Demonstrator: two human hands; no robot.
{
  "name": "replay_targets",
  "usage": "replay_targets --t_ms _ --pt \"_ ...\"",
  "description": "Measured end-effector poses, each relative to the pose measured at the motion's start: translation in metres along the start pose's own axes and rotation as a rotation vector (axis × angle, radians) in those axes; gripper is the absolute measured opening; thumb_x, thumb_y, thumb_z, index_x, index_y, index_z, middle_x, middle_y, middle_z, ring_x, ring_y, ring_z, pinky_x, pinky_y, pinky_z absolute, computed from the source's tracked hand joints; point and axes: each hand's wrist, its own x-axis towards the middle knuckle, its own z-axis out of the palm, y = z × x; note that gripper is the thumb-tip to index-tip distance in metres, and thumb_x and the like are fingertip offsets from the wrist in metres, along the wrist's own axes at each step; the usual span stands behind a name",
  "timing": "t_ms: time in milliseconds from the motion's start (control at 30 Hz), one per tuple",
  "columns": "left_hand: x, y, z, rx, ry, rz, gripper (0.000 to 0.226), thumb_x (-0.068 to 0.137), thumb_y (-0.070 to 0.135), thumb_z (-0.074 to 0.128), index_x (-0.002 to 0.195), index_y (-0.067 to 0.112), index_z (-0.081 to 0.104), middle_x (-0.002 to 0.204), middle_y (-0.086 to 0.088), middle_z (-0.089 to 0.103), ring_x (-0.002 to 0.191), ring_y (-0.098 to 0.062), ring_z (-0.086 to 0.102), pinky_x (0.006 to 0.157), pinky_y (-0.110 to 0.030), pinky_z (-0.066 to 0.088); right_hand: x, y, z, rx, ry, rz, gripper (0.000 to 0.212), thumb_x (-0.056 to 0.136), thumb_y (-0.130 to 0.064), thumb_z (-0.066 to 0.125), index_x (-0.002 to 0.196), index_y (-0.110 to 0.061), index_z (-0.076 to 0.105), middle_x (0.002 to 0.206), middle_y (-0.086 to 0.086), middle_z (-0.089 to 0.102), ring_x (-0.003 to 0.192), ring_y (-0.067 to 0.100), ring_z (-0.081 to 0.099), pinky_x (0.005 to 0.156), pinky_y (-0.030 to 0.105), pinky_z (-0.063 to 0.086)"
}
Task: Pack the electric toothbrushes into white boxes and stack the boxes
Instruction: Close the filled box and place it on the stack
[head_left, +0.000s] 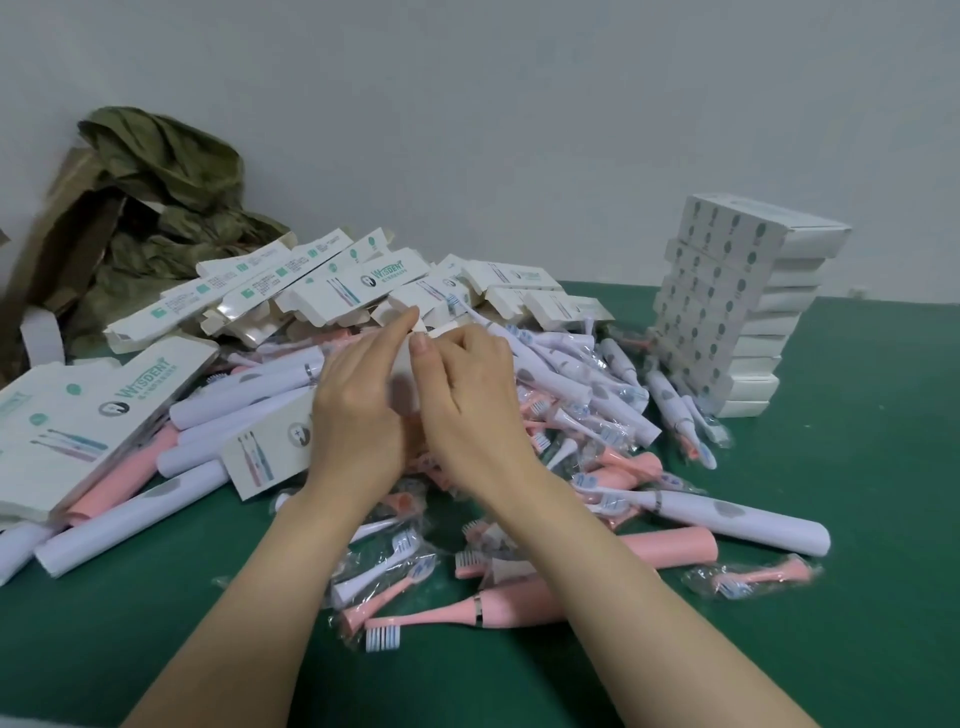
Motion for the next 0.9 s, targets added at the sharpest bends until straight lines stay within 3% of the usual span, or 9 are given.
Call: replay_targets --t_ms 100,167,233,333,433,533,667,800,900 --pt "-0.001 0.000 -0.003 0.029 -0.013 0.004 0.058 0.078 0.040 0.051 0.125 0.007 0.059 0.113 -0.003 0.063 0.104 -0.004 0.047 0.096 -0.034 0.037 0.001 0.001 -0.012 0.102 -0.022 -0.014 0.043 0.101 -0.025 0.034 0.062 -0.024 0.052 0.075 0.002 0.049 0.083 0.020 0.041 0.077 0.035 0.032" --pt "-0.001 -0.004 -0.003 0.087 -0.032 0.037 0.067 0.069 0.038 0.076 0.127 0.010 0.058 0.112 -0.003 0.064 0.105 -0.009 0.046 0.094 -0.031 0.036 0.007 0.012 -0.027 0.201 0.063 0.082 0.033 0.100 -0.019 0.040 0.082 -0.010 0.067 0.080 0.001 0.063 0.078 0.014 0.053 0.075 0.032 0.041" --pt "-0.002 -0.007 -0.003 0.129 -0.048 0.057 0.075 0.063 0.030 0.087 0.128 0.010 0.056 0.114 -0.008 0.064 0.105 -0.012 0.046 0.091 -0.035 0.037 0.014 0.034 -0.050 0.247 0.142 0.257 0.022 0.097 -0.018 0.045 0.097 -0.014 0.067 0.081 -0.009 0.064 0.073 0.012 0.056 0.069 0.028 0.047" --pt "-0.001 -0.006 -0.002 0.127 -0.041 0.047 0.075 0.063 0.028 0.087 0.129 0.012 0.055 0.115 -0.009 0.064 0.105 -0.018 0.049 0.090 -0.038 0.039 0.020 0.073 -0.085 0.067 0.113 0.431 0.017 0.093 -0.010 0.050 0.090 -0.016 0.065 0.078 -0.007 0.064 0.072 0.013 0.056 0.067 0.024 0.048" --pt "-0.001 -0.007 -0.002 0.126 -0.046 0.052 0.075 0.063 0.027 0.087 0.130 0.012 0.055 0.115 -0.009 0.064 0.106 -0.018 0.050 0.090 -0.039 0.039 0.014 0.099 -0.100 -0.237 -0.034 0.473 0.019 0.089 -0.003 0.053 0.085 -0.018 0.063 0.083 -0.003 0.064 0.071 0.006 0.054 0.054 0.005 0.036" --pt "-0.003 -0.005 0.000 0.119 -0.065 0.066 0.074 0.064 0.029 0.086 0.128 0.011 0.056 0.113 -0.009 0.064 0.103 -0.013 0.046 0.089 -0.035 0.037 0.007 0.108 -0.101 -0.401 -0.162 0.469 0.006 0.087 -0.014 0.065 0.087 -0.020 0.062 0.093 0.000 0.065 0.078 0.011 0.053 0.060 0.016 0.037" --pt "-0.002 -0.001 -0.002 0.088 -0.086 0.057 0.072 0.068 0.052 0.066 0.127 0.012 0.057 0.112 -0.006 0.064 0.101 -0.011 0.045 0.087 -0.034 0.036 0.002 0.100 -0.092 -0.516 -0.220 0.482 0.028 0.079 -0.038 0.074 0.086 -0.012 0.066 0.078 -0.002 0.064 0.072 0.013 0.055 0.063 0.029 0.045" --pt "-0.003 -0.002 -0.004 0.089 -0.089 0.065 0.072 0.067 0.052 0.066 0.127 0.012 0.056 0.112 -0.006 0.064 0.102 -0.012 0.045 0.087 -0.034 0.037 -0.002 0.095 -0.087 -0.594 -0.247 0.472 0.024 0.082 -0.034 0.071 0.086 -0.010 0.070 0.084 0.005 0.070 0.082 0.021 0.061 0.068 0.030 0.049" --pt "-0.004 -0.003 -0.003 0.099 -0.079 0.077 0.070 0.065 0.037 0.080 0.126 0.011 0.057 0.110 -0.006 0.064 0.101 -0.012 0.045 0.086 -0.035 0.036 -0.002 0.096 -0.088 -0.533 -0.190 0.414 0.021 0.089 -0.029 0.062 0.083 -0.010 0.068 0.074 0.003 0.068 0.071 0.017 0.061 0.065 0.031 0.050"
